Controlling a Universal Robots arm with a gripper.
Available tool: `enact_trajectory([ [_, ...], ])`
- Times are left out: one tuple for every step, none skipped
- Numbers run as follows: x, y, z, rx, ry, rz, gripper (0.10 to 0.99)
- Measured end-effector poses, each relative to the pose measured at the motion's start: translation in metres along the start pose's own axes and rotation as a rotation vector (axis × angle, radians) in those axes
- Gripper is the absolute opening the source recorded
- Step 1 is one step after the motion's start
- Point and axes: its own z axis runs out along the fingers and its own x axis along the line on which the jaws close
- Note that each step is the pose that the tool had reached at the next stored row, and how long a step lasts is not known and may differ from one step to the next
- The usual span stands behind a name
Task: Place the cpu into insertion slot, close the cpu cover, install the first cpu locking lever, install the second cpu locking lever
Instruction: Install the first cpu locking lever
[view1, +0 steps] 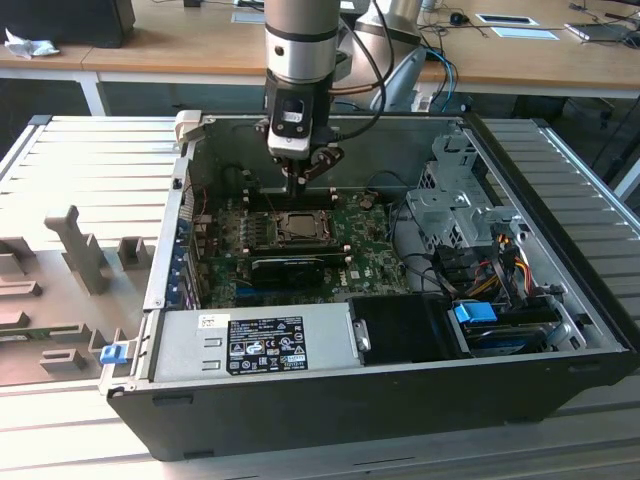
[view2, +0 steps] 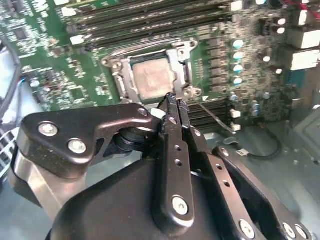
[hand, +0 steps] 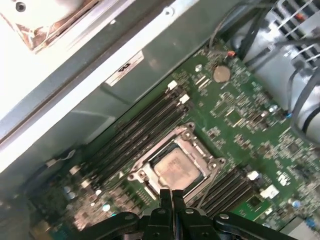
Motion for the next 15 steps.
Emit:
enact_trajectory([
  [0.0000, 0.0001, 0.0001, -0.002, -0.0013, -0.018, 0.153],
  [0.0000, 0.0001, 0.0001, -0.003, -0.0014, -0.034, 0.153],
  [0.0000, 0.0000, 0.0001, -0.003, -0.0007, -0.066, 0.153],
  [0.0000, 0.0000, 0.0001, -0.003, 0.0000, -0.086, 0.153],
  [0.0000, 0.0000, 0.0001, -0.002, 0.0006, -0.104, 0.153],
  [0.0000, 0.0000, 0.0001, -0.002, 0.0016, -0.131, 0.153],
  [0.0000, 0.0000, 0.0002, -0.002, 0.0023, -0.149, 0.153],
  [0.0000, 0.0000, 0.0004, -0.002, 0.0034, -0.184, 0.153],
  [0.0000, 0.0000, 0.0005, -0.002, 0.0046, -0.220, 0.153],
  [0.0000, 0.0000, 0.0008, -0.001, 0.0064, -0.269, 0.153],
  [0.0000, 0.0000, 0.0008, -0.001, 0.0074, -0.296, 0.153],
  [0.0000, 0.0000, 0.0008, -0.001, 0.0081, -0.316, 0.153],
  [0.0000, 0.0000, 0.0008, 0.000, 0.0105, -0.381, 0.153],
  [0.0000, 0.0000, 0.0008, 0.000, 0.0108, -0.390, 0.153],
  [0.0000, 0.0000, 0.0008, 0.000, 0.0112, -0.400, 0.153],
])
